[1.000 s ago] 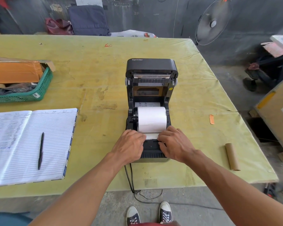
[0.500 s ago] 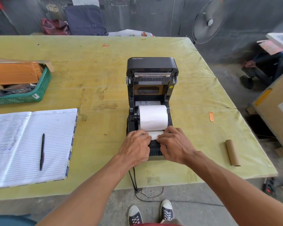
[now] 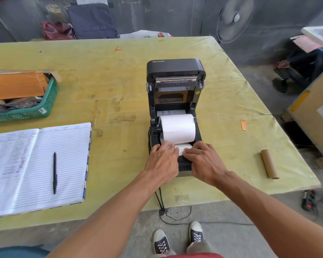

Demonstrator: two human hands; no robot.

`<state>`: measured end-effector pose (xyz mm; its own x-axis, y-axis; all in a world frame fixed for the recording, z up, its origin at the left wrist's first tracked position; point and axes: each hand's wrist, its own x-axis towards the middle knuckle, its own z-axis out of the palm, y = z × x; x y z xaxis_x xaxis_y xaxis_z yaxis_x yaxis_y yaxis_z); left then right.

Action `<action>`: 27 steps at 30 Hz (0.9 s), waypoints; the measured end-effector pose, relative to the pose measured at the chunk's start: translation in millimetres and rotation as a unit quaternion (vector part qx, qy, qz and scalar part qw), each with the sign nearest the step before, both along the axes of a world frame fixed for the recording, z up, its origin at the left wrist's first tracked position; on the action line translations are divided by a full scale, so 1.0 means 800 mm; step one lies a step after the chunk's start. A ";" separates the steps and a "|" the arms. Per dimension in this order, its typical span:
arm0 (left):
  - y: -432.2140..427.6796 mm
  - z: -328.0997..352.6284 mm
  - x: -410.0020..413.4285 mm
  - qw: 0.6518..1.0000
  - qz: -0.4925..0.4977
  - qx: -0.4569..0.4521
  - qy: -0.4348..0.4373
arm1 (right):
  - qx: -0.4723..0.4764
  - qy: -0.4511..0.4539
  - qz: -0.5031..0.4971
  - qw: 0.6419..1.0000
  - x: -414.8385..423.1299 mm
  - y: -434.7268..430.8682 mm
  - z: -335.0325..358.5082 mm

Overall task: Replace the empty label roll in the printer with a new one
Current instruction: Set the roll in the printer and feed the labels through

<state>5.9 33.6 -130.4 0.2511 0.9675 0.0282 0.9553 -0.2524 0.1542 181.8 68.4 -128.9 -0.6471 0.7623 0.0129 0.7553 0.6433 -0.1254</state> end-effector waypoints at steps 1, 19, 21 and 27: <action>-0.002 -0.004 0.001 1.000 0.001 -0.007 0.002 | -0.011 0.022 -0.006 1.000 0.002 -0.003 0.001; 0.010 -0.001 -0.015 0.997 -0.047 -0.023 -0.055 | -0.102 0.023 -0.073 0.992 0.004 0.047 0.018; 0.010 -0.001 0.002 0.998 -0.021 -0.015 -0.058 | -0.108 0.036 -0.080 0.990 0.006 0.049 0.016; 0.018 0.006 0.024 0.999 0.026 0.033 0.012 | -0.148 0.081 -0.104 0.980 0.005 0.057 0.023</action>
